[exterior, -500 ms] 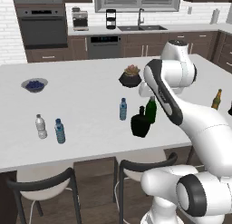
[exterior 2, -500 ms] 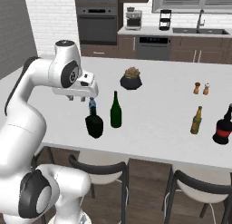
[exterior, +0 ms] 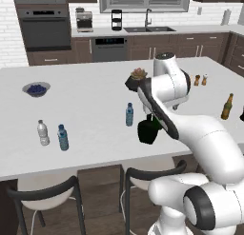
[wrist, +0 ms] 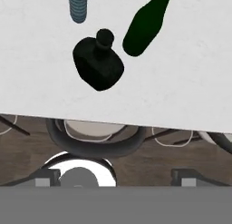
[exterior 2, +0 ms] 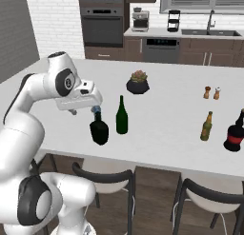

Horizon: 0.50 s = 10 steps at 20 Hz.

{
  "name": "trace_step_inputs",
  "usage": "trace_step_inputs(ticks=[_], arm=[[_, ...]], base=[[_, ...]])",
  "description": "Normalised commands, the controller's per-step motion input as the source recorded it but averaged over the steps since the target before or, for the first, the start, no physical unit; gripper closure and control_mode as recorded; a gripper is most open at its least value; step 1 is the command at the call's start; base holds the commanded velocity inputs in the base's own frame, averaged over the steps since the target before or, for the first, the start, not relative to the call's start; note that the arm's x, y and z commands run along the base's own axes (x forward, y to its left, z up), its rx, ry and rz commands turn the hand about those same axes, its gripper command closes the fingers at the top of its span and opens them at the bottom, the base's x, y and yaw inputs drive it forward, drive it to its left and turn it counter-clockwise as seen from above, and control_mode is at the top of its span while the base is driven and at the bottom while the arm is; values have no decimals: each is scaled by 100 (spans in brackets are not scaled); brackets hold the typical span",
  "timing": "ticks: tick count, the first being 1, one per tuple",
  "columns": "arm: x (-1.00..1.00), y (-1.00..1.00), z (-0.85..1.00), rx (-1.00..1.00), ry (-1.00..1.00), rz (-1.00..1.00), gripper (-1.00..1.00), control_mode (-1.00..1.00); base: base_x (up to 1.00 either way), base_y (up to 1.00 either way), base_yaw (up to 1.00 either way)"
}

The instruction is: Move the plastic bottles in the middle to the plastics group, and the glass bottles in the middle to the glass group.

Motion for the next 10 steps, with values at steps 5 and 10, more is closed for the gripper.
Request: trace_step_inputs(ticks=[5, 10], arm=[[50, 0, -26, -6, 3, 0, -100, -100], [58, -1, -17, 7, 3, 0, -100, -100]], base=[[0, 0, 0], [0, 0, 0]])
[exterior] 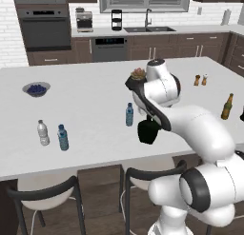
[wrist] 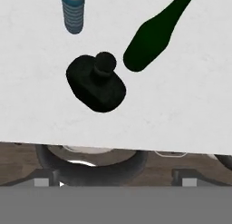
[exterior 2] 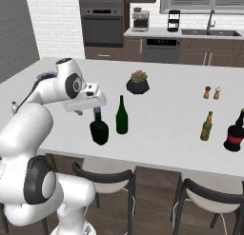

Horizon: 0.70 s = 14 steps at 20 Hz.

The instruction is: Move the plastic bottles in the middle to the plastics group, and the glass bottles in the middle to the glass group.

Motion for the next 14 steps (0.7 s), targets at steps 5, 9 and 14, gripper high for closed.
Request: trace_step_inputs(ticks=[5, 9, 14], arm=[[49, -4, -22, 13, 1, 0, -100, -100], [59, 0, -27, 12, 5, 0, -100, -100], [51, -1, -31, 14, 10, 0, -100, -100]], base=[[0, 0, 0], [0, 0, 0], [0, 0, 0]])
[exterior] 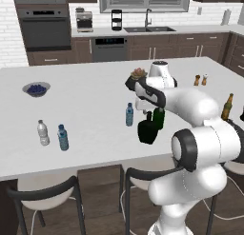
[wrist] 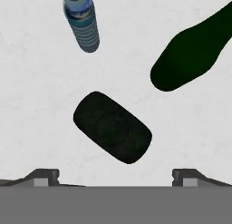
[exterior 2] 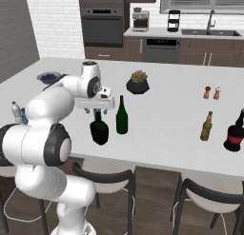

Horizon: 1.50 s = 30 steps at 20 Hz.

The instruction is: Move the plastic bottles in the middle to the plastics group, and the glass bottles in the middle to the glass group.

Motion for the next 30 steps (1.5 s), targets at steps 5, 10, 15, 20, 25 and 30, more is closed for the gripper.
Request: trace_step_inputs(ticks=[5, 10, 15, 20, 25, 30], arm=[[39, 0, -31, 12, 7, 0, -100, -100], [14, 0, -31, 6, 4, 0, -100, -100], [-5, 0, -17, 3, -2, 0, -100, -100], [-28, 1, 0, 0, -4, 0, -100, -100], [-11, 10, -2, 0, 0, 0, -100, -100], [7, 8, -7, 0, -1, 0, -100, -100]], base=[[0, 0, 0], [0, 0, 0], [0, 0, 0], [0, 0, 0], [0, 0, 0], [0, 0, 0]])
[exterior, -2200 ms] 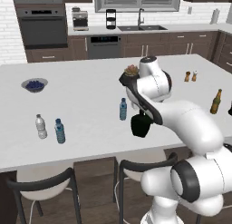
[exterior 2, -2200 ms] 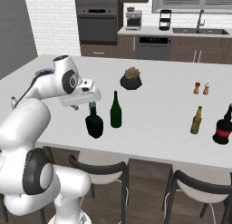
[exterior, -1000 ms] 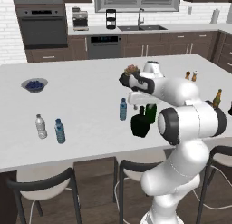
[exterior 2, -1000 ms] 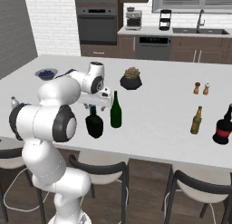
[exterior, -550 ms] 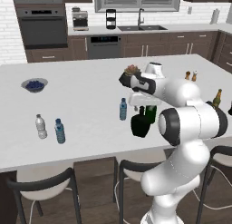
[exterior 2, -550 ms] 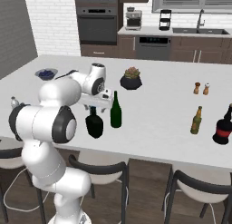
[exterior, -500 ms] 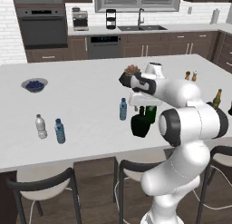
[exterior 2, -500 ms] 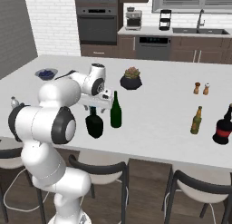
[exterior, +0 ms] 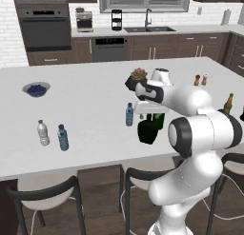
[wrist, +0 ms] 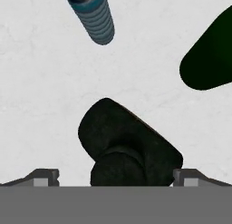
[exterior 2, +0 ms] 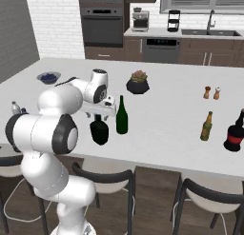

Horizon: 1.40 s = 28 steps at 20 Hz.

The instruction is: Move the plastic bottles in the middle to the plastics group, and the glass bottles in the middle to the glass group.

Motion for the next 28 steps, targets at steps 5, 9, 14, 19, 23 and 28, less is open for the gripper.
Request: trace_step_inputs(ticks=[5, 9, 14, 19, 23, 28], arm=[[20, 0, -2, 0, -1, 0, -100, -100], [3, 0, -5, 0, 0, 1, -100, -100], [0, 0, -16, 0, 0, 0, 100, -100], [0, 0, -17, -1, -5, 4, 100, -100], [0, 0, -17, -2, -7, 10, 100, -100], [-31, -1, 1, 1, -14, 17, 100, -100]], base=[[0, 0, 0], [0, 0, 0], [0, 0, 0], [0, 0, 0], [0, 0, 0], [0, 0, 0]])
